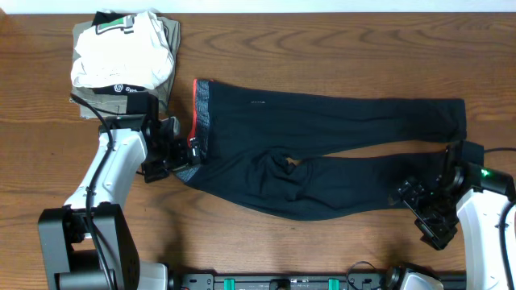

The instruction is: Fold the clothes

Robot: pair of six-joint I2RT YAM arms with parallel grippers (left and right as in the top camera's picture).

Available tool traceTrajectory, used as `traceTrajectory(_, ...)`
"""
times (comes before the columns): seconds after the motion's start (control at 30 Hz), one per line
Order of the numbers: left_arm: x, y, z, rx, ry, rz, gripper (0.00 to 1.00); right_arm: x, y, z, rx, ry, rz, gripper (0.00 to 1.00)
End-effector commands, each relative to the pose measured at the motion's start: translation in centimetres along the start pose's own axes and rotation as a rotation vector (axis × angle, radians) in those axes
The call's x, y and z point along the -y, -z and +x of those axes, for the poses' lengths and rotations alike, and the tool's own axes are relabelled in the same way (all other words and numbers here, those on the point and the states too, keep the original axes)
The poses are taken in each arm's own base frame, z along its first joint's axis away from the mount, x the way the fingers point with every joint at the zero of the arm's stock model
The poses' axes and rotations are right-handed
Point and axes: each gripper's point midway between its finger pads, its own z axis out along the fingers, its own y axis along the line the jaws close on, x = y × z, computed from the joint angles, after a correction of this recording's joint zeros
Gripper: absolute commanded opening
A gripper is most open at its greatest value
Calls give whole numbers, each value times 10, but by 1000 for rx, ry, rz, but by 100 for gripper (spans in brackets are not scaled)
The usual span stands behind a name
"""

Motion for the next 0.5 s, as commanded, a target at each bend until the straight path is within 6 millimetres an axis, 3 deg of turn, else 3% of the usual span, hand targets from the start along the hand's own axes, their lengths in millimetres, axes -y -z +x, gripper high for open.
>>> traceTrajectory(0.0, -3, 0, 7, -26, 111, -10, 99, 9, 1, -6, 44, -86, 38, 99)
traceTrajectory(0.13, -15, 7, 9, -3, 152, -86, 99, 7, 1, -13, 76, -84, 30, 99)
traceTrajectory(0.33, -16, 21, 11, 47, 303, -101, 99, 3, 2, -19, 98, -94, 13, 99)
traceTrajectory(0.47, -17, 11, 17, 34, 383, -90, 99, 0, 2, -23, 112, -114, 1, 99)
